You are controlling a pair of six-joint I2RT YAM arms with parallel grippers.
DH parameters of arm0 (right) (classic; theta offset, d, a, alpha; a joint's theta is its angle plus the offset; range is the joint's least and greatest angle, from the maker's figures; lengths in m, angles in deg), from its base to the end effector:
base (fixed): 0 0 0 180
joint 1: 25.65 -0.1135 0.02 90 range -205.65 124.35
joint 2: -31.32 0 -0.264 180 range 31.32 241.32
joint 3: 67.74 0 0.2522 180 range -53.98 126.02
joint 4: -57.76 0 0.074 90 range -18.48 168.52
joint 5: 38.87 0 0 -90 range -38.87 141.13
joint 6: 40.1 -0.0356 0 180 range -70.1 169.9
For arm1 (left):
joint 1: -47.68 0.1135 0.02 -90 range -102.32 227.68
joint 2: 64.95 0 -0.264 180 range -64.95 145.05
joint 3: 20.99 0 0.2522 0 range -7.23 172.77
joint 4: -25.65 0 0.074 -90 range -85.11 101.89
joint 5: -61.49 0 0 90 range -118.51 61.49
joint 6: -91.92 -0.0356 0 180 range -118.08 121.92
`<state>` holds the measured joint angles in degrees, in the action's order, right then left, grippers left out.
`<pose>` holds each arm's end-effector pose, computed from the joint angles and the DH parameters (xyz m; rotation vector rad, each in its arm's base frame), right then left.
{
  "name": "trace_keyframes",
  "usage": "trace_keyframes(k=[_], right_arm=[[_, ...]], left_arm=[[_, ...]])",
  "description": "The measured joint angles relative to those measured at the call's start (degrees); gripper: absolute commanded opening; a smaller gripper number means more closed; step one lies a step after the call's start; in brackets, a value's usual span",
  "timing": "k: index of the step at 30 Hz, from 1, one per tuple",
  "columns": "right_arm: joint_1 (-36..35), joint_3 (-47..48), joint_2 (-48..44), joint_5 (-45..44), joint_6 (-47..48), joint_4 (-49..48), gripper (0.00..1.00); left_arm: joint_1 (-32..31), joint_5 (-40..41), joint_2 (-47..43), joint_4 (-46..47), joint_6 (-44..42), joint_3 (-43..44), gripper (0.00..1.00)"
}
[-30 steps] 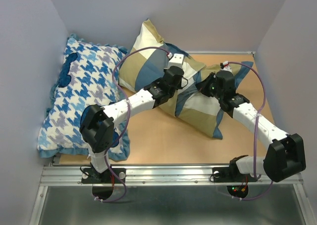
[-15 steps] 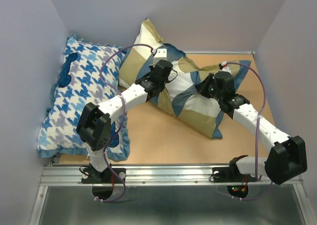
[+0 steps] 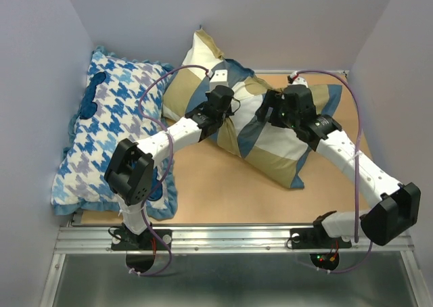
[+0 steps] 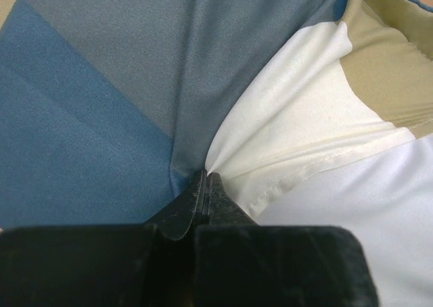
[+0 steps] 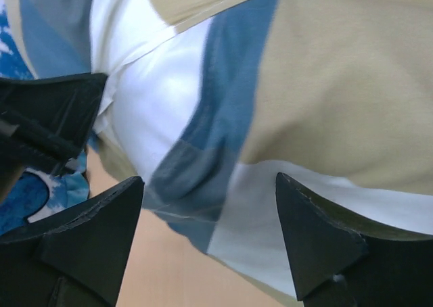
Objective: Remove the pillowcase from the pillow
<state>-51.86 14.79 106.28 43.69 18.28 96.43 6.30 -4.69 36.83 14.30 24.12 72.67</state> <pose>0.2668 0.1262 0.3452 0.1796 2.1359 0.4629 0.3277 -0.2695 0.3008 0.0367 1.8964 -0.3625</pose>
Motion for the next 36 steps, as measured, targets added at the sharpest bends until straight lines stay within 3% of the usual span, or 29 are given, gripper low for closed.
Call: trace_keyframes(k=[7,10,13,14,15,17,19,25,29,36], right_arm=[[-10.3,4.9,4.8,-9.6,-0.8,4.0,0.88],[-10.9,4.9,7.1,-12.9,-1.5,5.4,0.79],[-10.9,4.9,9.3,-16.3,-2.6,7.0,0.50],[-10.8,4.8,9.6,-17.4,-2.6,7.6,0.33],[-10.8,4.5,9.3,-19.0,-3.1,8.2,0.24],[-10.8,4.1,8.3,-21.0,-3.4,9.8,0.07],[-10.6,3.6,6.5,-22.6,-4.2,11.7,0.01],[-8.7,-1.8,-0.8,-23.8,-7.1,13.8,0.01],[-2.2,-7.5,-4.7,-19.4,-9.5,12.1,0.01],[6.6,-20.2,-5.6,-6.4,-13.3,-3.8,0.01]], left_arm=[[0.0,-0.7,0.1,0.8,0.5,-0.4,0.00],[0.0,-0.9,0.1,1.2,0.6,-0.5,0.00],[0.1,-1.1,0.1,1.2,0.7,-0.5,0.00],[0.2,-1.3,0.1,1.2,0.8,-0.5,0.00],[0.4,-1.6,0.1,1.2,0.9,-0.5,0.00],[0.8,-2.3,0.1,1.3,1.1,-0.5,0.00],[1.4,-3.1,0.1,1.3,1.4,-0.5,0.00],[4.3,-8.0,0.1,1.7,2.7,-0.5,0.00],[6.4,-12.8,0.0,2.5,4.4,-0.5,0.00],[7.9,-16.7,-0.4,2.5,5.5,-0.5,0.00]])
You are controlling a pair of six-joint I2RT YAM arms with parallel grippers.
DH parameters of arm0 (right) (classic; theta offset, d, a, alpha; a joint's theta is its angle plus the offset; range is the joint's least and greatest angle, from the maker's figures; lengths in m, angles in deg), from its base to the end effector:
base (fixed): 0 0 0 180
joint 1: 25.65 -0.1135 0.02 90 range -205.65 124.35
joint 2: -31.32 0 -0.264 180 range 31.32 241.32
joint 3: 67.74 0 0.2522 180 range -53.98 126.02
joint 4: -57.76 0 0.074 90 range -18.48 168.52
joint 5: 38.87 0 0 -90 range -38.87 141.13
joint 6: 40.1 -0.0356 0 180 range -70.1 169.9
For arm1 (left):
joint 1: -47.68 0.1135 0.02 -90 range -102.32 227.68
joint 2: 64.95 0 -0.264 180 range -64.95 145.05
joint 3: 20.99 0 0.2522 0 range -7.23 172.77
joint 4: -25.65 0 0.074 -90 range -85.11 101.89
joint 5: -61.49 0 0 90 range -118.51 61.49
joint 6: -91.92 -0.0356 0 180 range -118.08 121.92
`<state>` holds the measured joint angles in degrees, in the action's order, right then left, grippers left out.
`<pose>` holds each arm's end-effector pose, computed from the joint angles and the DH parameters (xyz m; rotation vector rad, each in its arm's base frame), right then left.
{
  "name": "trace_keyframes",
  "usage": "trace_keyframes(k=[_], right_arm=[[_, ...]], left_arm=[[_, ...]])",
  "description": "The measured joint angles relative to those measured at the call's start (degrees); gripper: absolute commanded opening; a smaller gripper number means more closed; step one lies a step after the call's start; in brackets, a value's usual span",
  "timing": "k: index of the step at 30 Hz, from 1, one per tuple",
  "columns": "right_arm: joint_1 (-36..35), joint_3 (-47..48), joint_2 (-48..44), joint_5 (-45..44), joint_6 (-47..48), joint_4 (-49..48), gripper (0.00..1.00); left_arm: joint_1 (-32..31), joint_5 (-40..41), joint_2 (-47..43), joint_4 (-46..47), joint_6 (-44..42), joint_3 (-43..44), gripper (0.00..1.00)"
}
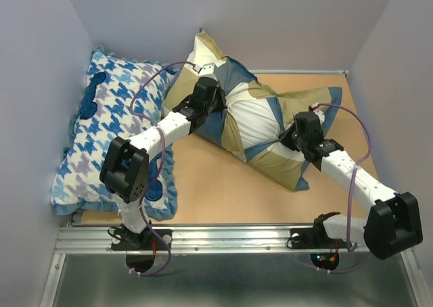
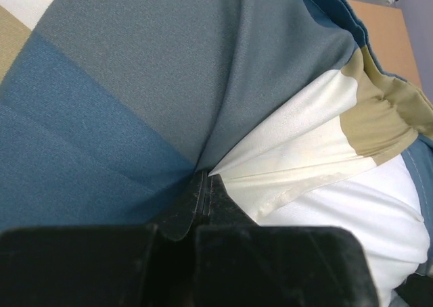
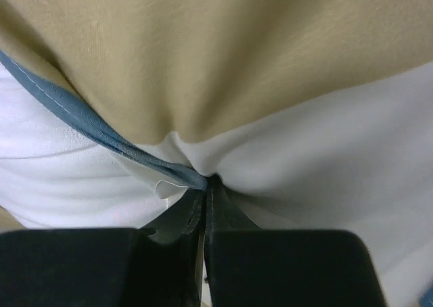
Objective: Remove the pillowcase from the pillow
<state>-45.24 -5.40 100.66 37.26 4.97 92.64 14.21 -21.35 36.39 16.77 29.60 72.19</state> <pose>0.2459 0.0785 0.2573 0.6241 2.2088 0.3105 0.3579 -0.2313 0.3045 0.0082 1.9125 -0.6157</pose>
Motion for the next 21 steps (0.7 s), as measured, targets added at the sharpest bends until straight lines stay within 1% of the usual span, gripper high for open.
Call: trace_keyframes(k=[1,2,4,5,7,8,9,10,11,14,17,18,21], right_arm=[[0.7,-3.2,0.0,3.6,-0.4,-5.9,0.01],[1.0,-4.8,-0.1,4.9,-0.6,-7.9,0.01],[1.8,-10.0,0.3,11.4,-1.4,-17.7,0.01],[2.2,-11.7,0.7,14.0,-1.6,-21.7,0.01],[2.7,-12.0,2.9,17.4,-1.2,-26.4,0.00],[2.7,-11.7,4.0,18.7,-0.7,-28.5,0.01],[2.8,-11.4,5.3,19.9,-0.3,-30.0,0.01],[2.8,-10.8,6.8,21.1,0.0,-31.3,0.01],[2.8,-10.2,8.1,22.0,0.2,-32.4,0.01],[3.0,-8.5,11.6,25.3,0.9,-36.0,0.00],[3.1,-7.5,12.9,26.7,1.4,-36.8,0.01],[3.1,-7.2,13.2,27.0,1.6,-36.9,0.01],[3.1,-6.5,13.9,27.9,1.8,-37.0,0.01]], left_arm=[[0.0,0.0,0.0,-0.1,-0.3,0.0,0.00],[0.0,0.1,0.0,-0.3,-0.7,0.0,0.00],[-0.1,0.5,-0.2,-0.7,-2.0,0.0,0.00],[-0.8,1.3,-0.3,-1.0,-2.9,0.0,0.09],[-2.6,4.4,-0.6,-2.3,-5.0,0.3,0.21],[-3.2,5.3,-0.7,-2.9,-5.5,0.5,0.40],[-4.5,7.4,-0.9,-4.3,-6.5,1.1,0.51],[-5.6,9.0,-1.0,-5.2,-7.6,1.6,0.59],[-7.1,11.0,-1.2,-6.5,-8.4,2.3,0.69],[-10.6,14.2,-2.5,-9.5,-10.1,3.2,0.80],[-14.9,17.0,-4.6,-11.8,-11.1,3.3,0.84],[-16.0,17.6,-5.2,-12.3,-11.1,3.3,0.90],[-20.0,18.9,-6.3,-13.4,-10.8,3.8,0.94]])
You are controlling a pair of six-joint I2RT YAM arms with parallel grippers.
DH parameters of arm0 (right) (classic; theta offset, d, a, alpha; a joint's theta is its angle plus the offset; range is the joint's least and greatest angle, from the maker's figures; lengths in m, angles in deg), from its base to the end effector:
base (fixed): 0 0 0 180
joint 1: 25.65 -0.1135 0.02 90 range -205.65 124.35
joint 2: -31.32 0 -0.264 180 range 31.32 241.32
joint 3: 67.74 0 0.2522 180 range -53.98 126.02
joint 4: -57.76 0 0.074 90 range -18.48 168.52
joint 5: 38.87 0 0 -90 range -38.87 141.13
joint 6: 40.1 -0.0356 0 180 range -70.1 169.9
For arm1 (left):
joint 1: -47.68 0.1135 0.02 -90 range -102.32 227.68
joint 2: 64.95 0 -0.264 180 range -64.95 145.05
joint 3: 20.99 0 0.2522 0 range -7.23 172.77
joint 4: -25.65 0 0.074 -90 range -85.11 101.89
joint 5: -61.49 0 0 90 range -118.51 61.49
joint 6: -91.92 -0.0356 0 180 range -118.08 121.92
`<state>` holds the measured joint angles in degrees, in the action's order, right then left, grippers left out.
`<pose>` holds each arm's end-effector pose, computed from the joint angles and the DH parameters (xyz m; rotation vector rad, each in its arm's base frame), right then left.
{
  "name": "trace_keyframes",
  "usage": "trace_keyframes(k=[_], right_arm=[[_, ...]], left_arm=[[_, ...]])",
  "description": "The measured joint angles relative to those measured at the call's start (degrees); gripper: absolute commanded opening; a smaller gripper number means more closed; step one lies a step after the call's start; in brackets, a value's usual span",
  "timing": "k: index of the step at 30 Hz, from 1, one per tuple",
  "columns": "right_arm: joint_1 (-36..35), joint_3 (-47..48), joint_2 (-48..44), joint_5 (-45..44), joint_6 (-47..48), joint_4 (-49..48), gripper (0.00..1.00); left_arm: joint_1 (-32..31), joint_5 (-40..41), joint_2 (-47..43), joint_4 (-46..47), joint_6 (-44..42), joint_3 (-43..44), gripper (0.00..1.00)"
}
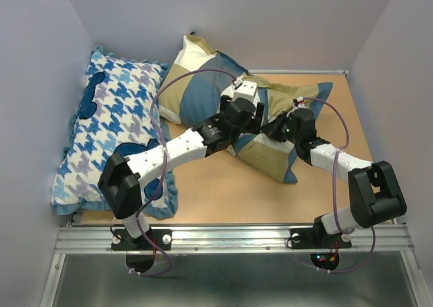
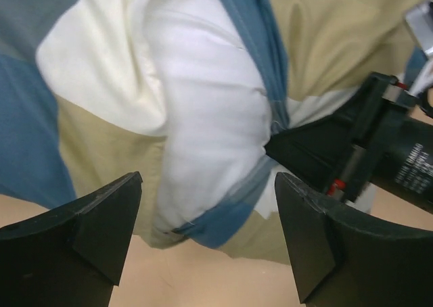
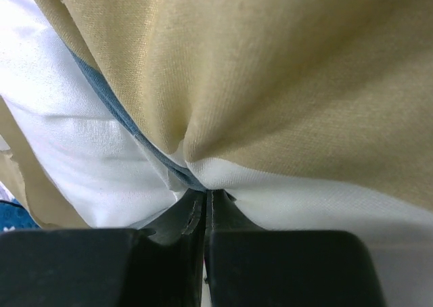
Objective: Remove the pillowcase from the pillow
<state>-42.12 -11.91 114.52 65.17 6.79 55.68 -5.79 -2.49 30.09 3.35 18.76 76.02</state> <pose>0.2956 0.0964 0.2133 0.3262 2.0927 0.8902 0.2475 -0.3078 0.3483 0.3044 1.8837 -0.3990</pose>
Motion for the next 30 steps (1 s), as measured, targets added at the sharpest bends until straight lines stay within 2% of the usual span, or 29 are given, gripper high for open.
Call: trace_keyframes(k=[7,12,16,18,19,20,21,22,30], right_arm=[[0.0,0.1,-0.7,-0.1,0.7,0.4,0.01],[0.0,-0.2,-2.3,-1.0,1.1,1.4,0.01],[-0.1,-0.2,-3.7,-1.7,1.4,2.8,0.01],[-0.1,-0.2,-4.3,-2.2,1.5,3.7,0.01],[-0.1,-0.2,-4.5,-2.5,1.5,3.9,0.01],[-0.1,-0.2,-4.9,-3.0,1.6,4.4,0.01],[-0.1,-0.2,-5.3,-3.4,1.8,5.2,0.01],[-0.2,0.0,-5.7,-3.9,2.0,6.6,0.01],[-0.9,9.7,-7.6,-12.1,5.9,23.8,0.01]], left_arm=[[-2.5,1.4,4.9,-0.8,2.9,4.0,0.98],[0.1,-0.1,12.7,-0.7,7.3,7.3,0.98],[2.8,-2.0,14.8,-0.4,11.0,7.1,0.98],[3.8,-3.1,14.9,-0.1,12.7,7.1,0.94],[4.2,-3.8,14.9,0.2,13.4,7.1,0.87],[4.4,-4.2,14.9,0.2,13.7,7.1,0.71],[4.6,-4.7,15.1,0.6,13.7,7.1,0.27],[4.8,-5.1,15.5,1.0,14.1,7.1,0.00],[9.7,-15.2,16.2,5.7,17.2,6.7,0.00]])
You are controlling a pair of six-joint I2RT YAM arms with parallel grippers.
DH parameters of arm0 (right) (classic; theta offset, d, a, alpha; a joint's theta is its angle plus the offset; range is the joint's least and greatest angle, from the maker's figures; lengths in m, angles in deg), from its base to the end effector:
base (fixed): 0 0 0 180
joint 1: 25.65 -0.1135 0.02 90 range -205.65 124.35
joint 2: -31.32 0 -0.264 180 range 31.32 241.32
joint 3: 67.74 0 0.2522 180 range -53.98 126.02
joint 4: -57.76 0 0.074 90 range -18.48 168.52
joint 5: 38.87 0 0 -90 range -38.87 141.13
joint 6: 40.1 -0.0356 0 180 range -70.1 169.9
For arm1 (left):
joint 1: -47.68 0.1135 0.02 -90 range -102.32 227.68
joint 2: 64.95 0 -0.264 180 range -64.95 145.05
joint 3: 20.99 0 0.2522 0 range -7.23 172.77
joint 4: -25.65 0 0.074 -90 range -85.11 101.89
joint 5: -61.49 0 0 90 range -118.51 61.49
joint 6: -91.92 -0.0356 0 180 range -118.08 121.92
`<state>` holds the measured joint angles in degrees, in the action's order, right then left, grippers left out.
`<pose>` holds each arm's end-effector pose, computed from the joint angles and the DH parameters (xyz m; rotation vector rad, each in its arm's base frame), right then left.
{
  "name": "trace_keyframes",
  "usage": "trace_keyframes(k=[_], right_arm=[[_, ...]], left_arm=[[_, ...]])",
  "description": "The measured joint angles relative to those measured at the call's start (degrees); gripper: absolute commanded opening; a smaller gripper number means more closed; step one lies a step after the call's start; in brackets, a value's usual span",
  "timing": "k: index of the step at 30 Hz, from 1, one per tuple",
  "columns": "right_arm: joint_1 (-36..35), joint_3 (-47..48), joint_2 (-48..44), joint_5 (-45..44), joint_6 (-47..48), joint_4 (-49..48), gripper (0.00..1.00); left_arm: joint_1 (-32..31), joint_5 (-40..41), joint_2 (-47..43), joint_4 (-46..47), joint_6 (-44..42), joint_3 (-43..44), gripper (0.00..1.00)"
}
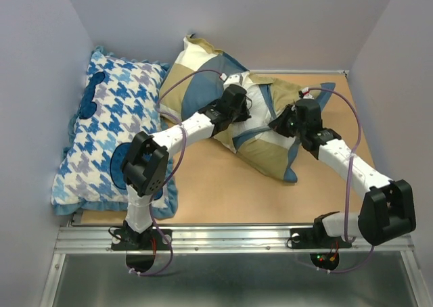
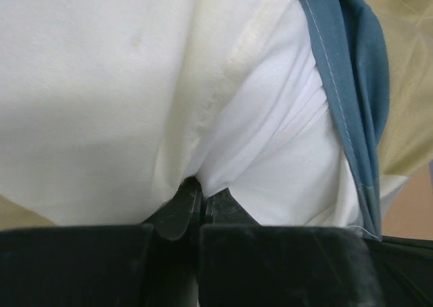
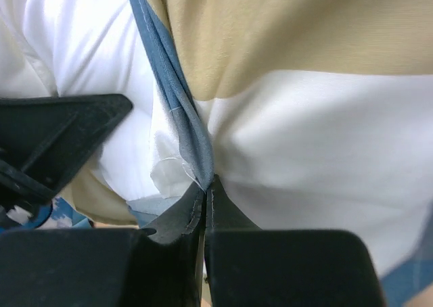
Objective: Remove the pillowcase from the pillow
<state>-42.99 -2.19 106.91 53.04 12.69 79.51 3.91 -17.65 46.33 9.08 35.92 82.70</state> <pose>0.2820 0.0893 0.2675 0.3569 2.1548 0.5896 0.3406 -0.3170 0.2816 0.0488 2.0502 -0.6805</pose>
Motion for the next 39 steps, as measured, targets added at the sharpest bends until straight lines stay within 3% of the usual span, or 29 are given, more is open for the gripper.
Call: trace_keyframes(k=[8,17,21,26,30,39], right_arm=[[-0.2,2.8,-2.9,-3.6,1.3,6.9,0.00],[10.0,0.1,-3.5,9.6,0.9,7.5,0.00],[11.0,-0.2,-3.5,11.9,1.4,8.2,0.00],[12.1,-0.2,-3.5,10.5,2.7,10.7,0.25],[9.3,0.3,-3.7,5.4,3.1,13.3,0.52],[2.2,3.8,-5.7,-3.7,0.8,19.5,0.70]], left_arm=[[7.3,-10.3,-6.5,0.7,5.4,-4.1,0.00],[11.8,-19.7,-12.6,6.6,10.1,-13.9,0.00],[10.0,-16.9,-12.6,8.9,9.8,-15.2,0.00],[4.5,-8.6,-12.5,11.5,10.1,-16.2,0.00],[2.7,-3.7,-11.6,13.4,11.7,-16.8,0.00],[2.3,-0.7,-9.9,16.7,13.7,-17.1,0.00]])
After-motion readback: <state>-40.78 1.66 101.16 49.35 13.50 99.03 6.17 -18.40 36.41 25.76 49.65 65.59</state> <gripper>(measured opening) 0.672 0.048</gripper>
